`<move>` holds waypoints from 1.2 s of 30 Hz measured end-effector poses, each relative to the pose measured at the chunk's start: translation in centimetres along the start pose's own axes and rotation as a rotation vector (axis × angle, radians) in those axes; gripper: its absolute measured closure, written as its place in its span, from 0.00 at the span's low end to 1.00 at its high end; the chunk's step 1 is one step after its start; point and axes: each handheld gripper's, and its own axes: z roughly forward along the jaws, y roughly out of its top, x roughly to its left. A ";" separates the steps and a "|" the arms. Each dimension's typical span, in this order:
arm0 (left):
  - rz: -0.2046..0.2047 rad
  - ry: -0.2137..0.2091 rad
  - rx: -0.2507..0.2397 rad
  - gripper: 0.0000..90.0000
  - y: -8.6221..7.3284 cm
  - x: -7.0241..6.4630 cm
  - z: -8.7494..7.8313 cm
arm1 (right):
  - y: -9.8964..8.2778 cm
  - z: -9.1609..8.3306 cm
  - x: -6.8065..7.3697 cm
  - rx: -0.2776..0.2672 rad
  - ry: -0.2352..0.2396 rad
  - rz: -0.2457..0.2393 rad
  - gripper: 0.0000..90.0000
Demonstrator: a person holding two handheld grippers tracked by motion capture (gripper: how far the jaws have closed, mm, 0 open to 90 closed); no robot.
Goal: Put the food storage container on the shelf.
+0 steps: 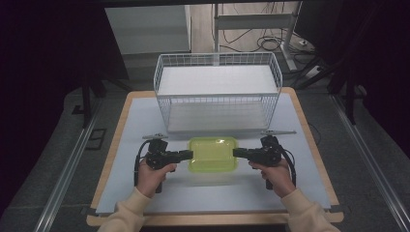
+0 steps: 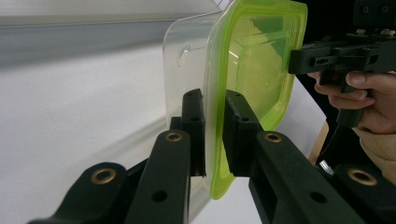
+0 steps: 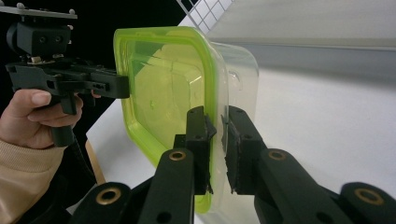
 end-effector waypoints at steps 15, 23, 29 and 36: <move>0.054 0.008 -0.030 0.89 2.2 -1.4 -1.2 | 1.8 -1.1 1.3 -0.052 -0.005 -0.046 0.90; 0.089 0.012 -0.051 0.89 4.0 -2.4 -2.2 | 3.4 -2.0 2.5 -0.078 -0.009 -0.076 0.90; 0.089 0.003 -0.067 0.89 4.9 -2.9 -2.7 | 4.6 -2.6 3.1 -0.095 -0.011 -0.092 0.90; 0.096 0.002 -0.083 0.89 5.9 -3.2 -3.1 | 5.8 -3.0 3.8 -0.104 -0.018 -0.112 0.90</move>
